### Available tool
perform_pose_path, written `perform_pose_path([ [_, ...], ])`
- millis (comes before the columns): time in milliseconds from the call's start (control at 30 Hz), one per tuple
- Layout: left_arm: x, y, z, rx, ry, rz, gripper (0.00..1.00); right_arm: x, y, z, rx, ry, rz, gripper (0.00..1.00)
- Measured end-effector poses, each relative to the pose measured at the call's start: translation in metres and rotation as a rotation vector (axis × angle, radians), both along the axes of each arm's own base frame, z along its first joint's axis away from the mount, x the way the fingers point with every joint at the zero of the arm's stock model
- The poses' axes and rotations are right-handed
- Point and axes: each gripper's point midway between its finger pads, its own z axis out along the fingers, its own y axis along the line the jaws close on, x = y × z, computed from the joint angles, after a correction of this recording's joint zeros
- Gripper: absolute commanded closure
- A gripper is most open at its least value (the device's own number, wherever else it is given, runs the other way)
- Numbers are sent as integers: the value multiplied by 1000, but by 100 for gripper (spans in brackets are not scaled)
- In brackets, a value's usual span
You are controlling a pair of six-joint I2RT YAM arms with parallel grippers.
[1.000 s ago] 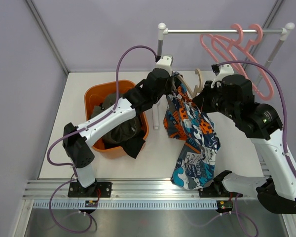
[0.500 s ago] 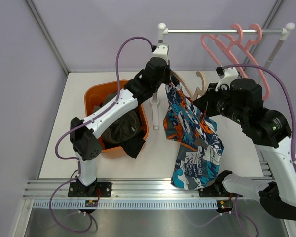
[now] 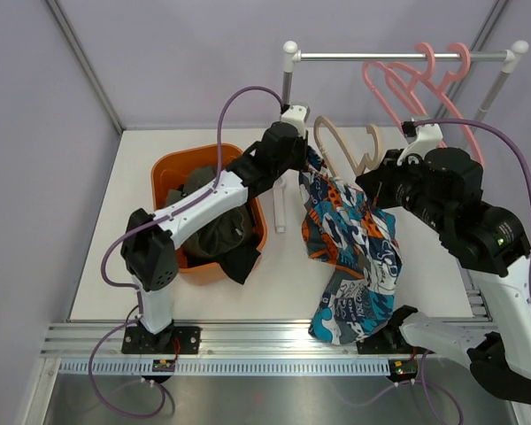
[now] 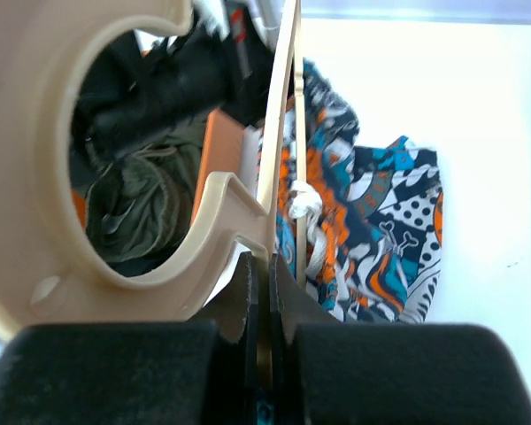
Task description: Remove the shorts from the hanger
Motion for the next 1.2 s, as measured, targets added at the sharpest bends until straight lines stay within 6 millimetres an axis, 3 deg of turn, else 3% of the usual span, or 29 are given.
perform_pose_path([
  [100, -21, -6, 0, 22, -10, -58, 100, 8, -2, -5, -5, -4, -36, 100],
  [200, -57, -13, 18, 31, -53, -142, 100, 19, -4, -8, -16, -10, -79, 100],
  [333, -114, -20, 55, 14, -133, -294, 100, 40, -3, -5, -24, -34, -138, 100],
  [433, -158, -24, 95, -18, -219, -436, 100, 62, -2, -6, -49, -42, -200, 100],
  [600, -217, -6, 148, -24, -370, -605, 100, 106, -2, 1, -102, -70, -326, 100],
  [700, -247, 11, 171, -27, -444, -698, 100, 131, -4, 19, -105, -108, -407, 100],
  [800, -272, 29, 189, -22, -501, -781, 100, 144, -6, 39, -76, -144, -446, 100],
  [900, -282, 43, 204, -20, -551, -800, 100, 148, -9, 61, -46, -179, -467, 100],
  [1000, -279, 52, 213, 0, -590, -770, 100, 149, -11, 72, -43, -187, -480, 100],
  [1100, -258, 59, 232, 40, -645, -648, 100, 150, -11, 70, -50, -179, -482, 100],
  [1200, -222, 70, 272, 78, -736, -438, 100, 149, -12, 66, -50, -172, -482, 100],
])
